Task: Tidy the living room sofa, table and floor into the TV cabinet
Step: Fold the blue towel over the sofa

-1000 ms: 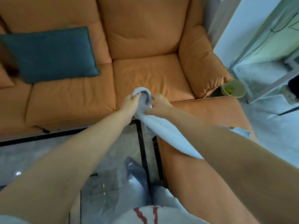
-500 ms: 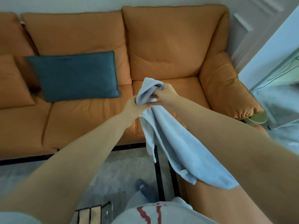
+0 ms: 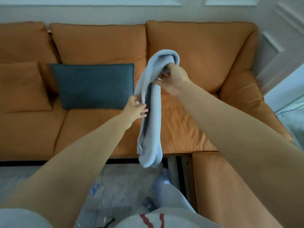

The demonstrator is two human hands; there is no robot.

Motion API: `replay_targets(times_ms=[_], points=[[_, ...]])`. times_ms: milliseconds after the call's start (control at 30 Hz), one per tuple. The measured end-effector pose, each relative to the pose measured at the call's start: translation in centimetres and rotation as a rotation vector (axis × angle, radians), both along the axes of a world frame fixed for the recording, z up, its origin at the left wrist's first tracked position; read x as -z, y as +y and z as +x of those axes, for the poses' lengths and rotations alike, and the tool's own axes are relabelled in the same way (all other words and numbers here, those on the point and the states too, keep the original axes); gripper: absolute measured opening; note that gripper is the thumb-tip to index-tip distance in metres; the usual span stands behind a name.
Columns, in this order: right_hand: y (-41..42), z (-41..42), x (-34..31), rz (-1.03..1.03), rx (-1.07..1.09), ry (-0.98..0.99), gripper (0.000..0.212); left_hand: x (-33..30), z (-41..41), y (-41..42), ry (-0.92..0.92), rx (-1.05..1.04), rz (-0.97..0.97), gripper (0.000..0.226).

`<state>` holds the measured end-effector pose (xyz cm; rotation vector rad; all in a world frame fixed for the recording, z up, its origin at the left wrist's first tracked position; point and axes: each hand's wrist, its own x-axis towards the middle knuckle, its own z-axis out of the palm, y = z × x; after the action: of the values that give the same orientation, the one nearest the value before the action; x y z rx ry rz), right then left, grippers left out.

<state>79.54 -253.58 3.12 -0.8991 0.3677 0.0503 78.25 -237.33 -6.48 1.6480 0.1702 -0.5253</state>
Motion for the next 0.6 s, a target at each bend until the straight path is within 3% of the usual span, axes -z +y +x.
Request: replay_targets(times_ms=[67, 167, 300, 400, 467, 500, 533, 600], points=[[0.6, 0.7, 0.4, 0.044, -0.045, 0.015, 0.022, 0.1, 1.2, -0.3, 0.033, -0.022, -0.039, 0.038], [1.3, 1.9, 1.3, 0.117, -0.115, 0.028, 0.024, 0.8, 2.9, -0.7, -0.012, -0.107, 0.128, 0.035], [-0.1, 4.7, 1.6, 0.174, -0.091, 0.051, 0.020, 2.2, 5.9, 0.0, 0.073, -0.264, 0.282, 0.026], [-2.5, 7.3, 1.9, 0.206, -0.036, 0.043, 0.016, 1.5, 8.0, 0.5, 0.144, -0.414, 0.215, 0.036], [-3.8, 8.7, 2.4, 0.123, -0.041, 0.031, 0.015, 0.6, 9.1, 0.7, 0.185, -0.500, 0.177, 0.049], [-4.2, 9.6, 2.8, 0.039, -0.076, 0.041, 0.015, 0.2, 9.8, 0.7, 0.204, -0.565, 0.108, 0.046], [-4.4, 10.1, 3.2, -0.079, -0.124, 0.060, 0.015, -0.2, 10.3, 0.8, 0.193, -0.649, 0.040, 0.040], [-4.8, 11.0, 4.2, -0.388, -0.277, 0.126, 0.018, -0.9, 11.0, 1.4, 0.071, -0.688, 0.089, 0.046]])
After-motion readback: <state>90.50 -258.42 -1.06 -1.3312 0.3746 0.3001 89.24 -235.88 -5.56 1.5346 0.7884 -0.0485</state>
